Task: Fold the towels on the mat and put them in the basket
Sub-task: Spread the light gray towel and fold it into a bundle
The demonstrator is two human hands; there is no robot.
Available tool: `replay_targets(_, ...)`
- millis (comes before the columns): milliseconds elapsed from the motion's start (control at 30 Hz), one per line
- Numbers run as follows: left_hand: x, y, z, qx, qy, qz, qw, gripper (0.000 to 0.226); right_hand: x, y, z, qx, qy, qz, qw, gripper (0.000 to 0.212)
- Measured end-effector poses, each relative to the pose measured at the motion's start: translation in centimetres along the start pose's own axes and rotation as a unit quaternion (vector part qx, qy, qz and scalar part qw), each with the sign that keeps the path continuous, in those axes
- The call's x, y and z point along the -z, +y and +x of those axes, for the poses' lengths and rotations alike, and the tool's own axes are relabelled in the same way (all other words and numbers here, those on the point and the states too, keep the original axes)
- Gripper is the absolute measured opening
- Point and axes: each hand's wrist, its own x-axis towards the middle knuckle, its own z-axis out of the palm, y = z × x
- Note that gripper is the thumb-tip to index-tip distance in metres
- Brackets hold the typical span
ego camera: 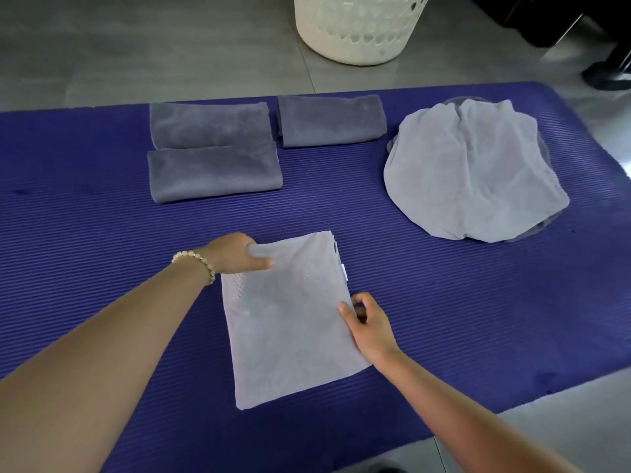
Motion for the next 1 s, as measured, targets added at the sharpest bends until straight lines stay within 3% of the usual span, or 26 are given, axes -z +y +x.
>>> replay_targets(133,1.8,0.6,-1.8,0.014,-0.077,-0.002,0.997,0.036,0.1,-0.6,-0.4,0.007,0.001,-0.021,1.0,0.021)
replay_targets(233,2.9,1.1,-3.9,0.053,-0.132,-0.022,0.99,0.051,0.1,-1.1,-0.9,0.019,0.001,-0.026,0.999,0.023)
replay_targets(400,3.1,1.9,-9.0,0.035,-0.163,-0.326,0.93,0.027,-0.1,-0.7,-2.0,0.042,0.067,-0.007,0.997,0.05)
replay_targets(533,3.1,2.5,-13.0,-0.006,-0.131,-0.464,0.876,0.026,-0.4,-2.1,-3.3,-0.012,0.125,0.07,0.99,0.065)
replay_targets(633,3.9,3.1,-15.3,-0.027,-0.102,-0.544,0.832,0.032,-1.1,-4.2,-3.8,-0.105,0.017,0.236,0.966,0.051)
replay_targets(733,4.8,3.0,-16.6,-0.037,-0.059,-0.599,0.798,0.033,-2.4,-5.6,-4.0,-0.185,-0.242,0.327,0.894,0.063)
replay_targets(767,5.1,2.8,-17.0,-0.039,-0.043,-0.615,0.786,0.03,-2.8,-6.2,-4.2,-0.192,-0.294,0.333,0.875,0.062)
replay_targets(833,5.5,1.8,-17.5,-0.05,-0.008,-0.634,0.772,0.03,-3.5,-7.7,-4.2,-0.198,-0.317,0.368,0.851,0.052)
replay_targets(900,5.7,0.2,-17.7,-0.06,0.025,-0.634,0.771,0.037,-3.8,-9.4,-3.8,-0.17,-0.284,0.418,0.846,0.049)
replay_targets(1000,4.9,-3.2,-17.6,-0.065,0.088,-0.6,0.792,0.039,-3.1,-10.9,-2.5,-0.051,-0.2,0.396,0.895,0.033)
